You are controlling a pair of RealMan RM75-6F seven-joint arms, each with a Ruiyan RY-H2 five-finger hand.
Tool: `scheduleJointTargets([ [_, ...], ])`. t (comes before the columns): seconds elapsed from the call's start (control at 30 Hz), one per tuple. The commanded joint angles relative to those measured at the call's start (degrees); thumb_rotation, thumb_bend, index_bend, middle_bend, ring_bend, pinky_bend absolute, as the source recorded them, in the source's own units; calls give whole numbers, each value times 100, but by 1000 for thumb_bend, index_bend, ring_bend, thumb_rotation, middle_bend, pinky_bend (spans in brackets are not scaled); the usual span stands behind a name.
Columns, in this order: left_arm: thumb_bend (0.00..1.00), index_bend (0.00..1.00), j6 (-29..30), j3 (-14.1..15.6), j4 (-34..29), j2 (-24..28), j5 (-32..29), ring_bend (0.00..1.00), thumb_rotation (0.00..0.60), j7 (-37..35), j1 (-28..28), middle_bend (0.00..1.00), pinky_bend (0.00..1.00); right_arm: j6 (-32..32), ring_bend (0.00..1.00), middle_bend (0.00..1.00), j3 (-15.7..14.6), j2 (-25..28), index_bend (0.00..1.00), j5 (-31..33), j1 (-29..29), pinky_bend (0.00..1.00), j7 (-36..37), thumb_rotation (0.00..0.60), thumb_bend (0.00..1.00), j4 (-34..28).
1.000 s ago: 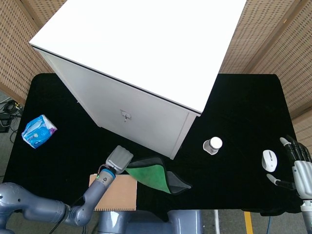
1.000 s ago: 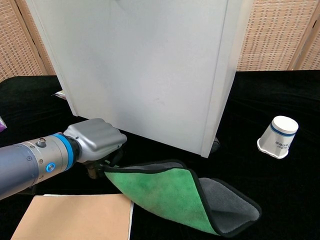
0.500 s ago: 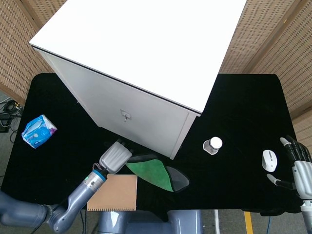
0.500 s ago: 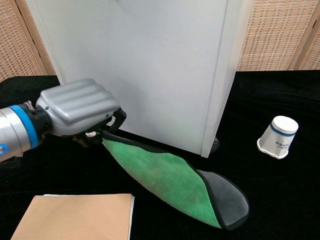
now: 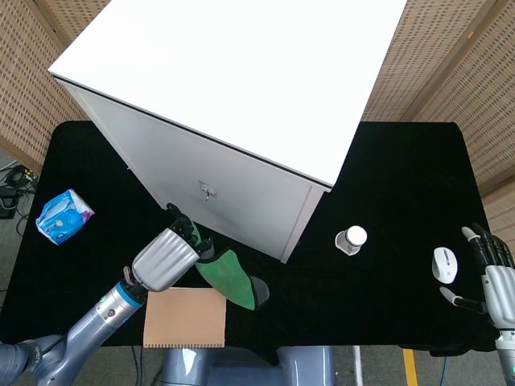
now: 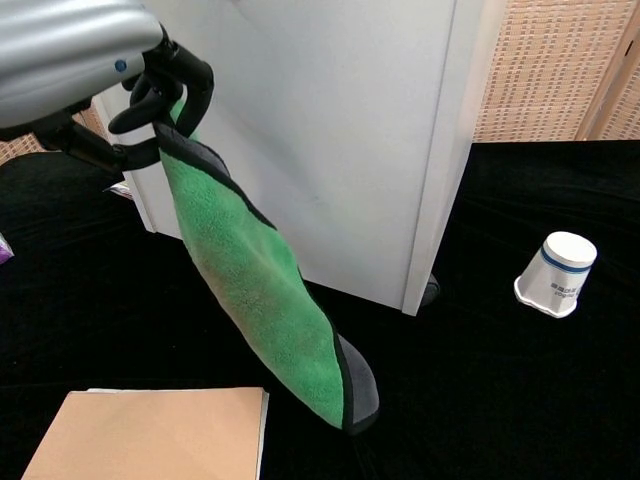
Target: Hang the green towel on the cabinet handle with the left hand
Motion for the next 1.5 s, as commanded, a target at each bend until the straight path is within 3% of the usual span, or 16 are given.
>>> scheduleJointTargets([
  [0.03, 447, 610, -160, -205, -287, 141, 69, 575, 600, 225, -4, 797, 507, 2, 0, 0, -1, 5, 0, -3, -2, 0, 13, 600, 66, 2],
  [0.57, 447, 610, -868, -1019, -927, -14, -374, 575, 600, 937, -187, 798, 507, -3, 0, 0, 12, 32, 0, 13, -4, 0, 102, 600, 66, 19],
  [1.5, 446, 610, -1049, -1238, -1226, 96, -221, 575, 600, 1161, 80, 798, 507, 17, 0, 0, 8, 33, 0, -11, -12, 0, 109, 600, 66, 17],
])
